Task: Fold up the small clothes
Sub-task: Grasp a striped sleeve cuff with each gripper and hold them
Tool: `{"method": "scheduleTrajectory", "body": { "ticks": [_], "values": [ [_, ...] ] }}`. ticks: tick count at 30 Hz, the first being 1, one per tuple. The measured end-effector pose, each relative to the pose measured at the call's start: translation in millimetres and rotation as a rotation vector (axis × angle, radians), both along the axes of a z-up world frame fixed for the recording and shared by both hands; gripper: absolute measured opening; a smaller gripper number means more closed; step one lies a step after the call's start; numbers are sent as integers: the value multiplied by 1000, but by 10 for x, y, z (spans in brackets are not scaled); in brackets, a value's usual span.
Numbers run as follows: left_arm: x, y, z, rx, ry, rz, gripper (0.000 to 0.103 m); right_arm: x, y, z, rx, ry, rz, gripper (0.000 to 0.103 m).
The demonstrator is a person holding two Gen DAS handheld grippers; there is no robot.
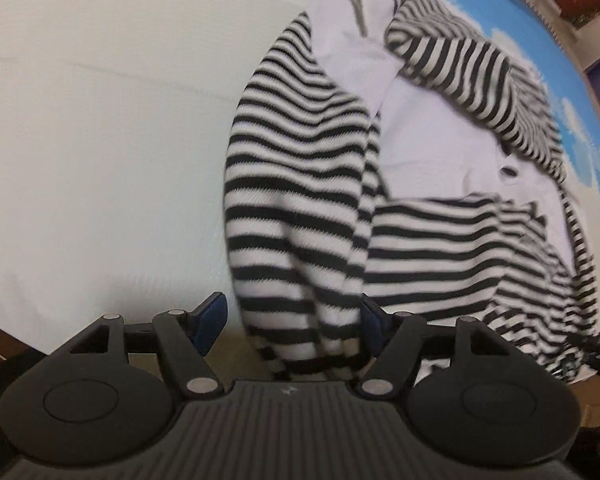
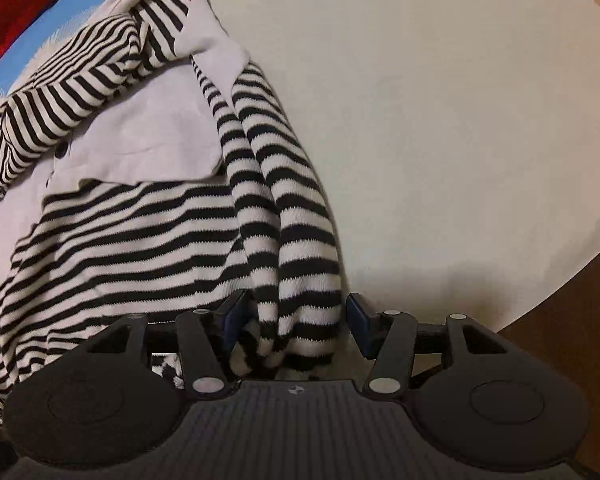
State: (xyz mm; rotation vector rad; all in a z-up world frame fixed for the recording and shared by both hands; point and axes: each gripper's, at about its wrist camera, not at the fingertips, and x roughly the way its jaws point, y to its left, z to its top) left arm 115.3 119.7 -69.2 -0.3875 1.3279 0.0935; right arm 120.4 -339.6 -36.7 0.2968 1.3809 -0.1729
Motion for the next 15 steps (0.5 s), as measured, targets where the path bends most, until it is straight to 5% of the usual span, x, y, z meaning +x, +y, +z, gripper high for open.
{"method": "scheduleTrajectory", "body": {
  "ticks": [3,5,7,10,11,15],
  "values": [
    [-43,-102,0,65,-34,-33,59,-28,23,4,-8,-5,14,56],
    [-75,-170,7,80,-63,-61,25,-49,36,11,-13,-7,24,55],
    [-102,-199,10,52,-88,-62,10,-65,46,16,-24,-9,40,53],
    [-149,-201,17,58,-102,-31,13,-91,55,35,-7,-30,59,26],
    [-160,-196,28,67,-102,-21,25,-84,52,47,4,-40,62,21],
    [-194,-136,25,62,-84,7,36,-88,29,74,11,-51,39,23]
  ]
}}
